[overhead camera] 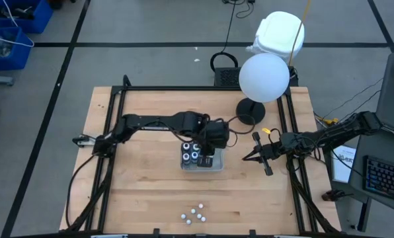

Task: Pick & Place food coloring
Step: Put the small blue food coloring bottle into the gray bin

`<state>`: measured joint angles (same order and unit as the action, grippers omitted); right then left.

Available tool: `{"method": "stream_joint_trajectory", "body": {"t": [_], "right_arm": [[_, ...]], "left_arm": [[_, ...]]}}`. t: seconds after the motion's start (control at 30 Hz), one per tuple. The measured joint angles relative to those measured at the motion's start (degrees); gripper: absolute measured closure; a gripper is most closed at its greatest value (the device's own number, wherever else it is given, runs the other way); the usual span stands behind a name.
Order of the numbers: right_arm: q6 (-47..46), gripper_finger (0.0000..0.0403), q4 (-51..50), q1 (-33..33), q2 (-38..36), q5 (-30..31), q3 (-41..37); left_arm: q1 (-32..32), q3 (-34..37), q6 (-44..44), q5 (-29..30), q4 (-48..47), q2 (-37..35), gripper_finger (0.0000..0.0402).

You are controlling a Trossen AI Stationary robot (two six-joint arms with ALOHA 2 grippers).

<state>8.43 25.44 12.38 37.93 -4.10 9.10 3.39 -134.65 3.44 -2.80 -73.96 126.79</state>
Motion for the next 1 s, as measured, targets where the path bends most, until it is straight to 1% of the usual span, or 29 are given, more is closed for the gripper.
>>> {"method": "stream_joint_trajectory", "body": {"t": [0.07, 0.17, 0.27, 0.4, 0.63, 0.73, 0.9, 1.0], "right_arm": [[0.2, 0.0403, 0.0, 0.0, 0.0, 0.0, 0.0], [0.2, 0.0403, -0.3, 0.0, 0.0, 0.0, 0.0], [0.2, 0.0403, -0.6, 0.0, 0.1, 0.2, 0.0], [0.2, 0.0403, -0.8, 0.0, 0.1, 1.5, 0.0], [0.4, 0.0403, -0.8, 0.0, 0.1, 1.3, 0.0], [0.4, 0.0403, -0.8, 0.0, 0.1, 1.3, 0.0], [-0.2, 0.0403, -1.7, 0.0, 0.1, 1.3, 0.0], [-0.2, 0.0403, -2.2, 0.0, 0.1, 1.3, 0.0]], "left_arm": [[-0.7, 0.5, 1.6, -0.1, -1.0, 0.6, 0.0323], [-1.7, 0.4, 1.9, 1.7, -1.4, 2.3, 0.0323], [-2.3, 0.4, 2.7, 3.6, -0.2, 4.0, 0.0323], [-2.5, 0.4, 5.3, 4.1, 3.4, 4.8, 0.0323], [-2.5, 0.5, 8.5, 5.0, 8.1, 6.4, 0.0323], [-2.7, 0.5, 9.1, 7.1, 8.6, 8.1, 0.0323], [-2.6, 0.6, 11.1, 7.9, 8.5, 10.1, 0.0323], [-1.9, 0.6, 11.2, 11.5, 7.7, 10.1, 0.0323]]}}
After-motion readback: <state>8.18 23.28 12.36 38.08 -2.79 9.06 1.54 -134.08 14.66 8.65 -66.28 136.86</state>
